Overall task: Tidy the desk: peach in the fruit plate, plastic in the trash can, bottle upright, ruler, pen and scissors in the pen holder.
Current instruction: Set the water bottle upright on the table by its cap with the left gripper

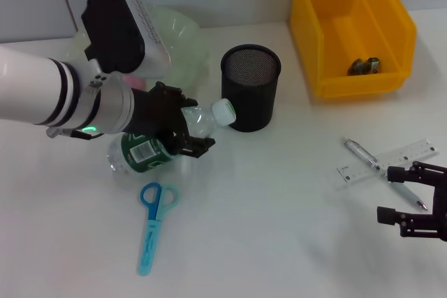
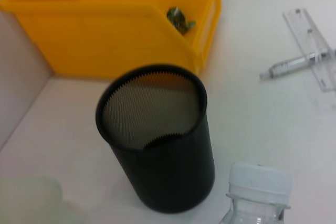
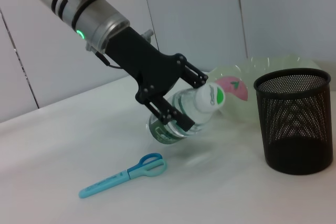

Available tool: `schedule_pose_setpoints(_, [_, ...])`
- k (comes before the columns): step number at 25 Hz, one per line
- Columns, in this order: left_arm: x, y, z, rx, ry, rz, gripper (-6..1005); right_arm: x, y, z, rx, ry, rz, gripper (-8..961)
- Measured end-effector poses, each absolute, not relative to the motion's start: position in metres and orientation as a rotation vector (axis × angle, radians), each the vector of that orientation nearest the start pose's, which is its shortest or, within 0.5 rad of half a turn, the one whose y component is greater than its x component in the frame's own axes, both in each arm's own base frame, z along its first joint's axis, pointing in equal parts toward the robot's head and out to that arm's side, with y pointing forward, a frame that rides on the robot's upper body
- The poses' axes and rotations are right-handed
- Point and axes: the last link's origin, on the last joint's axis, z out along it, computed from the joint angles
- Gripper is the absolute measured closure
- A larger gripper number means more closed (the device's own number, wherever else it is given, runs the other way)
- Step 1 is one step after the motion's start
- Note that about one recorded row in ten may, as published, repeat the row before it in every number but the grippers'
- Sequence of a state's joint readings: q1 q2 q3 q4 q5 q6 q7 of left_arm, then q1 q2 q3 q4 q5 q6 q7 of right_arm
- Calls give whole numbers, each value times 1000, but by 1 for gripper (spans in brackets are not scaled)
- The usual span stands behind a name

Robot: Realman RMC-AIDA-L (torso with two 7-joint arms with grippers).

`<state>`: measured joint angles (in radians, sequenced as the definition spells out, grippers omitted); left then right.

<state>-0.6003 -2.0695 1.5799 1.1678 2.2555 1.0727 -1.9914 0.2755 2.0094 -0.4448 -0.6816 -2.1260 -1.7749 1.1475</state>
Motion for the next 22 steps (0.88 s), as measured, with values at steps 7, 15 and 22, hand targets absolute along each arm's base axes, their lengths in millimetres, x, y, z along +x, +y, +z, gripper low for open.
schedule_pose_setpoints(7, [-150,374,-50,-2762,-155,79,275,349,237,52,-2618,623,638,126])
schedule_pose_setpoints(15, [-152,375,-44,-2745,-200,29,275,349,238,52,-2620,621,639,126])
schedule_pose_setpoints(22, [-157,376,-38,-2723,-254,-44,276,348,239,51,-2625,616,640,126])
